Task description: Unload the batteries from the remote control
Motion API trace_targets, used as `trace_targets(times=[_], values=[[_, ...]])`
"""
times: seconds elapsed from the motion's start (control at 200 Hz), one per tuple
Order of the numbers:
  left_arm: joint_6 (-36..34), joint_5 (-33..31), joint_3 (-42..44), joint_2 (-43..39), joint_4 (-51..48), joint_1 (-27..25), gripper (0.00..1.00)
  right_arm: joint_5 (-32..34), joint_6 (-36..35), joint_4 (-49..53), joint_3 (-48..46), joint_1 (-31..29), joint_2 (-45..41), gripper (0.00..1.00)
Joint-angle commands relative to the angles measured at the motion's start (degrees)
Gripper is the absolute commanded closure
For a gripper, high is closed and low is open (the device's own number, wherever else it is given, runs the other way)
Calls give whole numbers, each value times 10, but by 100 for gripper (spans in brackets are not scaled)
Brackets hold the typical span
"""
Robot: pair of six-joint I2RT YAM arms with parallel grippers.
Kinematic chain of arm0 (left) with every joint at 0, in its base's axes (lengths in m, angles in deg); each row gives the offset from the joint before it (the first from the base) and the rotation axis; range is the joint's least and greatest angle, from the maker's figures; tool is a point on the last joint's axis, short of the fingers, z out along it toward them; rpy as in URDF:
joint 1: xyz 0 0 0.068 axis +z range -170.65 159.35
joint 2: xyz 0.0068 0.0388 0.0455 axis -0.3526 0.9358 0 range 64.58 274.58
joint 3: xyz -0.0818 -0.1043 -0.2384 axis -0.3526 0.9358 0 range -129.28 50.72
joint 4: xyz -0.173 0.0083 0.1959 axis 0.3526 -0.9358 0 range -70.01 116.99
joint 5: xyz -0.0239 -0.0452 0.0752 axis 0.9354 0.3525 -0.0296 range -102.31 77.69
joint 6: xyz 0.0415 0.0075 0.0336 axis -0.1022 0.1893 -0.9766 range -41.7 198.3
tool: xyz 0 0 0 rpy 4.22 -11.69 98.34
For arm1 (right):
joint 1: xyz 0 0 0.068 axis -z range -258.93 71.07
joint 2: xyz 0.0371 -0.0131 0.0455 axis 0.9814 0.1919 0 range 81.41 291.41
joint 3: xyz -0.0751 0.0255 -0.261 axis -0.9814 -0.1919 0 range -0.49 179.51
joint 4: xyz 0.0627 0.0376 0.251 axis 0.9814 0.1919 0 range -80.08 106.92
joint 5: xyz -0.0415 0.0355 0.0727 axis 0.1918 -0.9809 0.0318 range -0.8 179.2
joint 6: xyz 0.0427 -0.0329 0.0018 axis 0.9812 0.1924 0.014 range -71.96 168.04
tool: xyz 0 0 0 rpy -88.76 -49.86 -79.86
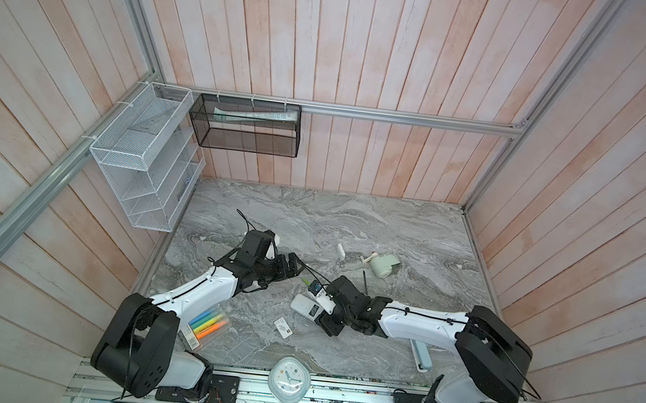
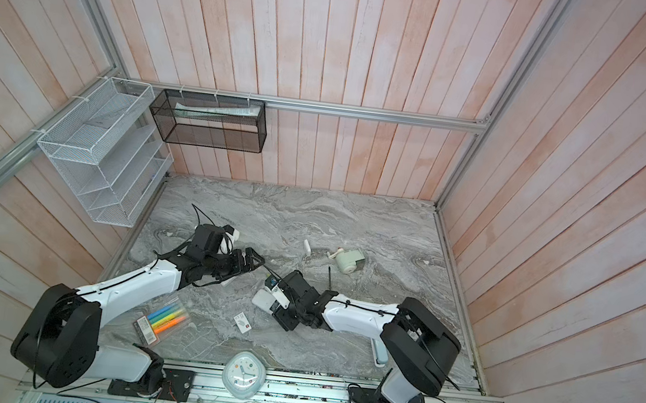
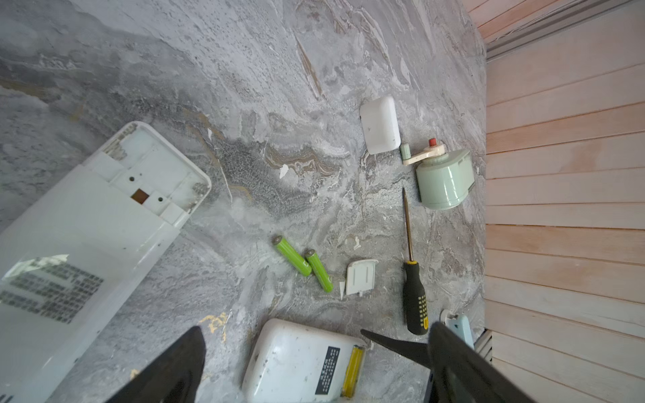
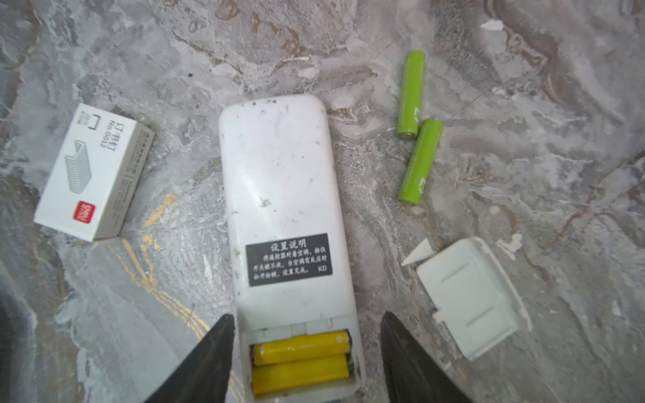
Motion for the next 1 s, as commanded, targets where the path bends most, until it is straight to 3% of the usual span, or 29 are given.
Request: trace_targets(times=[0.0,0.255,0.57,0.82,0.995], values=[[-9,-2,-9,-12,0,5,0,-11,-15,-3,20,-3,20,33],[-15,3,-10,-14,0,13,0,-29,1,-17,21,-3,46,38],[-19,9,-11,-13,2,23,0,-8,70,-19,-28,-3,12,62],[-21,15,-15,-8,6,26,0,3,128,6,-73,-4,-59,64],[-20,21,-15,-7,12,27,0,45,187,66,-52,-4,-58,65]])
